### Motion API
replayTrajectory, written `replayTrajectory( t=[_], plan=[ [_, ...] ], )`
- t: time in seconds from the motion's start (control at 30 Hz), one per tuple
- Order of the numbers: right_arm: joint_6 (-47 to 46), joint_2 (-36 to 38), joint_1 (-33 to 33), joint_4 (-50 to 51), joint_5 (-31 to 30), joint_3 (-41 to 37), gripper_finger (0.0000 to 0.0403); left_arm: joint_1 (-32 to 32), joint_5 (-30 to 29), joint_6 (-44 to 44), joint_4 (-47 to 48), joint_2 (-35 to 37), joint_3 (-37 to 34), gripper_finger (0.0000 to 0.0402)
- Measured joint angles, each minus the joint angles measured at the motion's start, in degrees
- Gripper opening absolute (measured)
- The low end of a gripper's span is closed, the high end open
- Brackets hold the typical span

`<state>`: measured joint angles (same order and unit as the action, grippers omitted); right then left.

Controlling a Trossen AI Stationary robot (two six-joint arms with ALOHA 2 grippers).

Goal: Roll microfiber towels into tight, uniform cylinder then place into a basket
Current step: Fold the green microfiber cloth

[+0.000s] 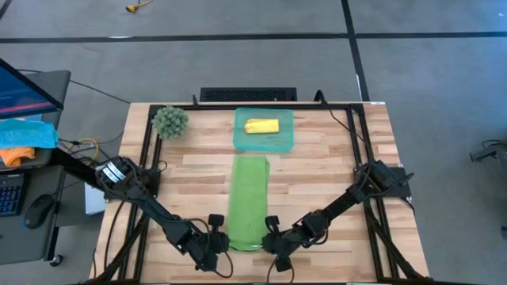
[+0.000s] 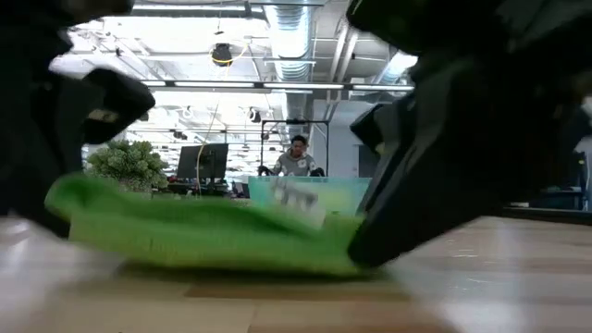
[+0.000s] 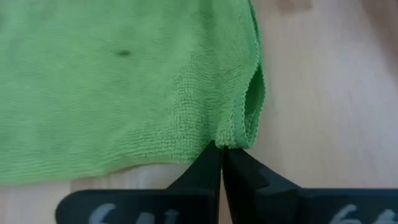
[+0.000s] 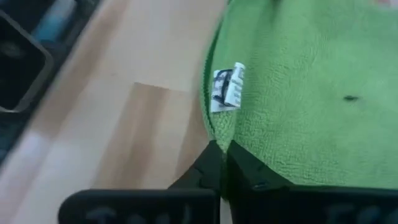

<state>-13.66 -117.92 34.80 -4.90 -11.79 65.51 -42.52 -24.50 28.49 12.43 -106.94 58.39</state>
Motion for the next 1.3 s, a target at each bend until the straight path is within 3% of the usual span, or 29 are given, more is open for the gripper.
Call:
replayTrajectory(
  t=[0.27,0.53,0.97,1.13,1.3],
  plan=[
    [-2.32,3.21,1.07,-1.16,-0.02,0.3,0.0012,-0.79,-0.16,0.63,-0.13,2.7,0.0,0.0],
    [-3.34,3.25,2.89,3.85,-0.48,6.56,0.0005,-3.86,-3.45,4.34,1.52,6.33,0.02,0.0],
    [-5.07,3.3,5.4,18.99,-10.18,18.31,0.0007,-7.51,-13.0,5.0,5.67,15.61,0.13,0.0],
    [-8.52,3.38,5.28,26.47,-17.61,20.26,0.001,-4.72,-17.5,4.12,11.6,16.72,0.14,0.0],
    [-14.32,3.38,3.55,32.84,-21.05,20.37,0.0008,0.12,-17.99,0.42,14.99,16.66,0.15,0.0]
  ],
)
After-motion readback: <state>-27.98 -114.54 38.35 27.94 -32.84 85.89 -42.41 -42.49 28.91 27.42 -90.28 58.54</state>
